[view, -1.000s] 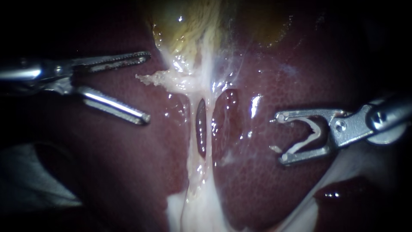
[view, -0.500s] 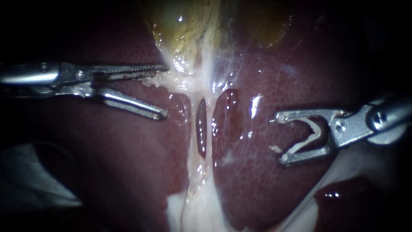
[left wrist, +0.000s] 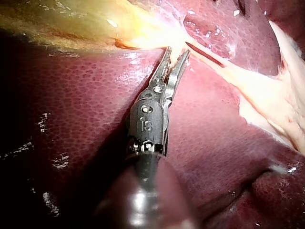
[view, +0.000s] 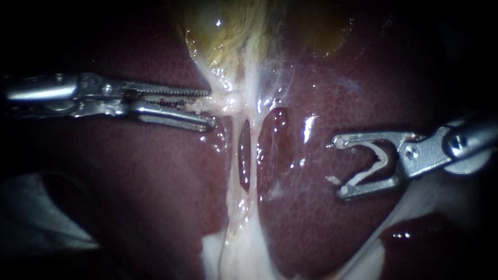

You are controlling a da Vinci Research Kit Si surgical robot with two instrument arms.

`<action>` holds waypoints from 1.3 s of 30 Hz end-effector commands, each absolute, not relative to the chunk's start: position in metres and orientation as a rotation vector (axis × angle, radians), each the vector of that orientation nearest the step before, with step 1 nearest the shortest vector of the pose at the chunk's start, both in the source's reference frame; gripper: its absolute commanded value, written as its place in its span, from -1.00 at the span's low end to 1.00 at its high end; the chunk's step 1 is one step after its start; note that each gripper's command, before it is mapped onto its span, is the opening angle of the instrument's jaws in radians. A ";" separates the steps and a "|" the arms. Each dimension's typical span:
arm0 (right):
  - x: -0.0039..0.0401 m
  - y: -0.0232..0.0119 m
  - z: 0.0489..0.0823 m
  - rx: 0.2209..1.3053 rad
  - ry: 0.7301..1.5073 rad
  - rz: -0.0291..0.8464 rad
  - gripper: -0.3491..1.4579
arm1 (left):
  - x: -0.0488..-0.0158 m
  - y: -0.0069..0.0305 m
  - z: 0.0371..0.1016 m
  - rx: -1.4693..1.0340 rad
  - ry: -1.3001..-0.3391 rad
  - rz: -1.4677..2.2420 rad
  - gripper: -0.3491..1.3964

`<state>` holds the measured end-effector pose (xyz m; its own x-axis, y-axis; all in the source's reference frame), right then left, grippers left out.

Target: Grabbing gallbladder

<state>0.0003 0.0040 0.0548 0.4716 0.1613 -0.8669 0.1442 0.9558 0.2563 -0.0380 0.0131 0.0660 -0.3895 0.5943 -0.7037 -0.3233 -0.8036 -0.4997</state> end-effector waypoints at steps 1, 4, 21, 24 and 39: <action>0.0003 0.0040 0.0548 0.314 1.085 0.011 -0.06 | -0.0379 0.0131 0.0660 -1.279 -0.381 2.205 -0.54; 0.0003 0.0040 0.0548 0.314 1.085 0.011 -0.06 | -0.0379 0.0131 0.0660 -1.273 -0.387 2.195 -0.73; 0.0003 0.0040 0.0548 0.314 1.085 0.011 -0.06 | -0.0373 0.0128 0.0629 -1.213 -0.476 2.112 -1.00; 0.0003 0.0040 0.0548 0.314 1.085 0.011 -0.06 | -0.0368 0.0132 0.0619 -1.210 -0.489 2.104 -1.00; 0.0003 0.0040 0.0548 0.314 1.085 0.011 -0.06 | -0.0309 0.0182 0.0570 -1.213 -0.476 2.061 -1.00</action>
<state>0.0003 0.0040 0.0548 0.4715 0.1613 -0.8670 0.1442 0.9558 0.2562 -0.0305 0.0184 0.0568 -0.3220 0.7194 -0.6154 -0.3766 -0.6938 -0.6139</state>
